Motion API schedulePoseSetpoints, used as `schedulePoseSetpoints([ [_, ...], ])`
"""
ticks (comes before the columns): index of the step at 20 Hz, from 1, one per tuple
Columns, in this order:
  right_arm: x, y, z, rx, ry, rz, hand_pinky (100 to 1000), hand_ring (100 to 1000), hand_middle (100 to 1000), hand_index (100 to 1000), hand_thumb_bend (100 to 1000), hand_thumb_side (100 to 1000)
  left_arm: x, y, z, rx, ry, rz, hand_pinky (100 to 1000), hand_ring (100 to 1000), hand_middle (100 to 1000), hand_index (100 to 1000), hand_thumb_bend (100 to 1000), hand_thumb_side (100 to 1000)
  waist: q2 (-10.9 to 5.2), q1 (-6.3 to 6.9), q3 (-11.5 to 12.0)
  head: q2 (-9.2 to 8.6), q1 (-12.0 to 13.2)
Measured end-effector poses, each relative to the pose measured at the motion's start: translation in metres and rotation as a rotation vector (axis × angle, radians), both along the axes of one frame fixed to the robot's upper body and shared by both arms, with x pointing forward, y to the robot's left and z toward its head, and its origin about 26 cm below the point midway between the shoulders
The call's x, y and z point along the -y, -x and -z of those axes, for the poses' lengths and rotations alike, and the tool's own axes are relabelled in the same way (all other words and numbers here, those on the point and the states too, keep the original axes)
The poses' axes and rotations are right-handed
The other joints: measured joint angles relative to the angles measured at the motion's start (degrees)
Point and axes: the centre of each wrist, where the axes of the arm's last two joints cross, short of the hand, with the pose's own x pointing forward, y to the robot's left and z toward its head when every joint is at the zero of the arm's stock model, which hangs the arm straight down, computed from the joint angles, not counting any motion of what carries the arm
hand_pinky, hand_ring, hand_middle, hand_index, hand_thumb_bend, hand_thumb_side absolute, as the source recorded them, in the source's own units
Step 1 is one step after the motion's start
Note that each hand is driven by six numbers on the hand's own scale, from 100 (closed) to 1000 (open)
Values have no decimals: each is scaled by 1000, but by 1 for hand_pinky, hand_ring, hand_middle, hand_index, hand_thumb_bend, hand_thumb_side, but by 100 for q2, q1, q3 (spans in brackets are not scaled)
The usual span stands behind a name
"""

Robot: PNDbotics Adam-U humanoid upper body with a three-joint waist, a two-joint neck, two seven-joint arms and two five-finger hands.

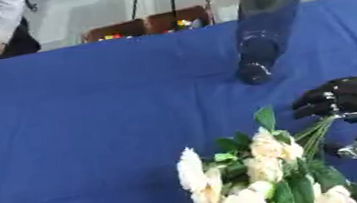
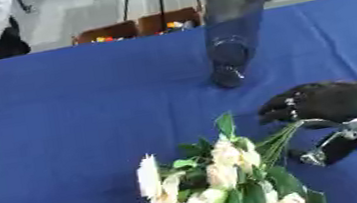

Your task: Arrange flowers into the vase.

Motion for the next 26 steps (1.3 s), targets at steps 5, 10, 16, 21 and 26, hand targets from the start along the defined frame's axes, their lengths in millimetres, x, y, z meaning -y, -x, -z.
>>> schedulePoseSetpoints([
  [5, -1, -1, -2, 15, -3, -15, 780, 819, 732, 778, 219, 356, 0, 0, 0, 0, 1, 1, 608, 891, 874, 875, 100, 1000, 0, 0, 16, -24, 3],
  [10, -3, -1, -1, 13, -7, -21, 722, 692, 657, 763, 188, 314, 1, 0, 0, 1, 0, 6, 605, 886, 867, 872, 100, 1000, 0, -1, 24, -28, 5],
  [16, -2, -4, 3, -25, -10, -13, 754, 759, 740, 808, 148, 269, 1, 0, 1, 1, 4, 8, 603, 883, 864, 872, 100, 1000, 15, -1, 62, -28, 5],
  [21, -1, -7, 6, -70, -18, -7, 761, 772, 731, 803, 103, 236, 1, 0, 1, 1, 4, 8, 602, 881, 863, 871, 100, 1000, 29, -1, 91, -31, -9],
  [26, -2, -8, 8, -105, -35, -5, 739, 707, 639, 757, 100, 215, 1, 0, 1, 1, 4, 8, 602, 879, 860, 871, 100, 1000, 53, -1, 94, -32, -20],
])
